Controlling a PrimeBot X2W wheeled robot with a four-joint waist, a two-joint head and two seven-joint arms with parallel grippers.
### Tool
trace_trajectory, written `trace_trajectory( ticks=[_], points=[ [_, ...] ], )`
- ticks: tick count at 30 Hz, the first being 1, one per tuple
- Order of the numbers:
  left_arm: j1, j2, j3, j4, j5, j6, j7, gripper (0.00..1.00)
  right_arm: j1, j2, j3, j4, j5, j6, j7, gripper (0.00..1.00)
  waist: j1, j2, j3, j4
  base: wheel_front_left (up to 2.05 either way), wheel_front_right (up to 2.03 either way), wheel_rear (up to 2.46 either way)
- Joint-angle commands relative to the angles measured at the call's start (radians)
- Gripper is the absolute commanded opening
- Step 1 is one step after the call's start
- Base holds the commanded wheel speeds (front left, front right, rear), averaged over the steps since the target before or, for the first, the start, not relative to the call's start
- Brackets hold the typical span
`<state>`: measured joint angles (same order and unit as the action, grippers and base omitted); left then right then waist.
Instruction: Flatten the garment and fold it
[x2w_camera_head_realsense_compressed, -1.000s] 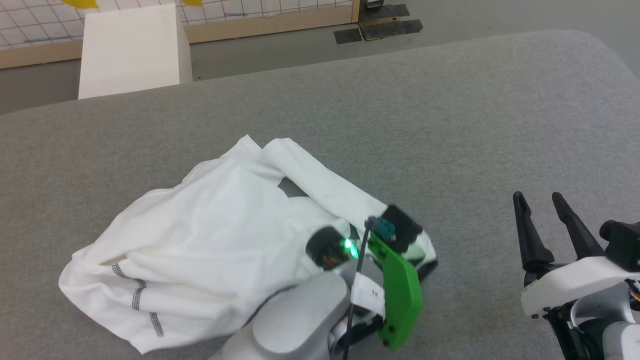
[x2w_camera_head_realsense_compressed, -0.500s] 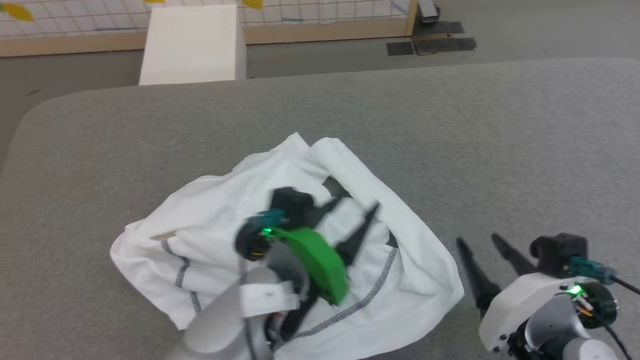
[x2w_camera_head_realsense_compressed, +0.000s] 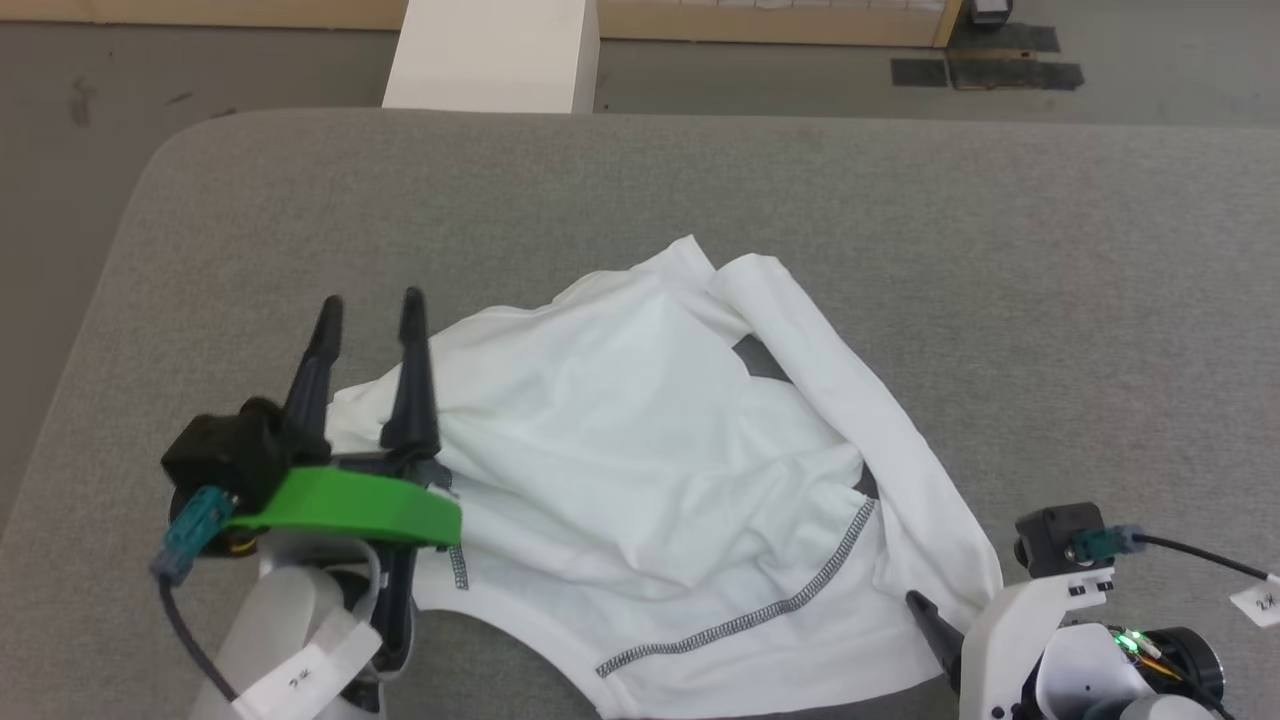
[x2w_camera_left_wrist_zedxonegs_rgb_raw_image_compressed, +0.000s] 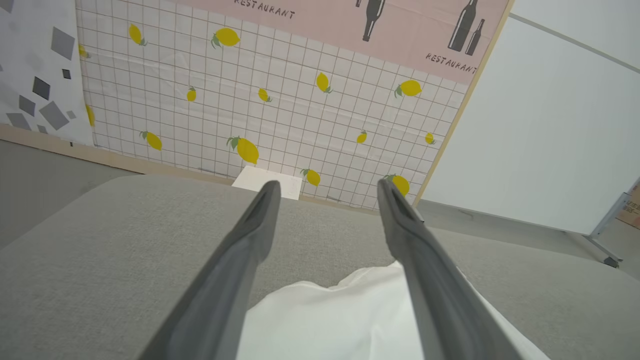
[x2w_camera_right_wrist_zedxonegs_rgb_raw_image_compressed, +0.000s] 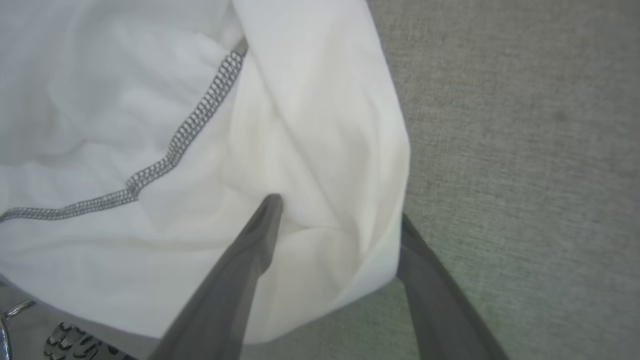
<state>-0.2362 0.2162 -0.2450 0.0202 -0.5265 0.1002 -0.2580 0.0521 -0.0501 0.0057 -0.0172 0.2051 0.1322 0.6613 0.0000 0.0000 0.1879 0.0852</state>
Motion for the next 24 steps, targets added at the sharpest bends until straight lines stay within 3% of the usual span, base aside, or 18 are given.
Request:
trace_trajectory(
  ticks=[1,2,3,4,5,10,16,24],
  points=[
    [0.032,-0.022,0.033,-0.008,0.031,-0.019,-0.003,1.0,-0.006,0.0,0.002,0.01,-0.019,-0.002,0.033,1.0,0.0,0.0,0.025,0.022,0.0,0.0,0.0],
    [0.043,-0.035,0.054,-0.01,0.044,-0.032,-0.003,1.0,-0.01,0.0,0.002,0.014,-0.02,-0.002,0.049,1.0,0.0,0.0,0.029,0.025,0.0,0.0,0.0],
    [0.054,-0.05,0.076,-0.011,0.061,-0.05,-0.004,1.0,-0.017,0.0,-0.004,0.02,-0.016,-0.002,0.063,0.78,0.0,0.0,0.033,0.029,0.0,0.0,0.0],
    [0.061,-0.062,0.092,-0.011,0.073,-0.064,-0.004,1.0,-0.025,0.0,-0.007,0.024,-0.015,-0.002,0.068,0.34,0.0,0.0,0.037,0.032,0.0,0.0,0.0],
    [0.067,-0.077,0.108,-0.012,0.088,-0.079,-0.004,1.0,-0.038,0.0,-0.011,0.027,-0.025,-0.002,0.067,0.0,0.0,0.0,0.042,0.035,0.0,0.0,0.0],
    [0.074,-0.125,0.167,-0.012,0.138,-0.127,-0.004,1.0,-0.126,0.0,-0.087,0.045,-0.088,-0.002,0.016,0.0,0.0,0.0,0.054,0.045,0.0,0.0,0.0],
    [0.064,-0.155,0.198,0.006,0.167,-0.168,-0.004,1.0,-0.288,-0.007,-0.316,0.081,-0.204,-0.002,-0.085,0.0,0.0,0.0,0.06,0.057,0.0,0.0,0.0],
    [0.054,-0.165,0.204,0.032,0.174,-0.191,-0.004,1.0,-0.424,-0.042,-0.61,0.186,-0.269,-0.002,-0.181,0.0,0.0,0.0,0.061,0.07,0.0,0.0,0.0]
  ],
)
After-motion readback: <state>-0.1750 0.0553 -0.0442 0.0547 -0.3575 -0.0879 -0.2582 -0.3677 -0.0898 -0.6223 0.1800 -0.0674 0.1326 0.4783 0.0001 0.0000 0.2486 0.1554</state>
